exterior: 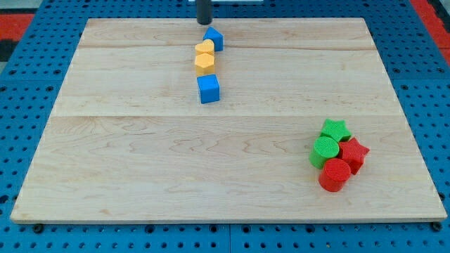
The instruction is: Push the blue cube into the green blocks
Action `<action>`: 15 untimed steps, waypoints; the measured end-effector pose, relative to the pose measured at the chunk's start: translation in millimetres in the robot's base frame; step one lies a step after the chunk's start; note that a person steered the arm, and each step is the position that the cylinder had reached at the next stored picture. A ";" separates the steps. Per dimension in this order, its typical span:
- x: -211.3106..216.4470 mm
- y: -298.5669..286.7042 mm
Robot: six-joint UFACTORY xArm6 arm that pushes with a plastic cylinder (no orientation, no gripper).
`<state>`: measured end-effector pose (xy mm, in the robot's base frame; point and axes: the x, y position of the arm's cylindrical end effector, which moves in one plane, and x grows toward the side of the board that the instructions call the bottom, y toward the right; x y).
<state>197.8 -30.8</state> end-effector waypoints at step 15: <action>232.1 18.0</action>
<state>429.9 -12.8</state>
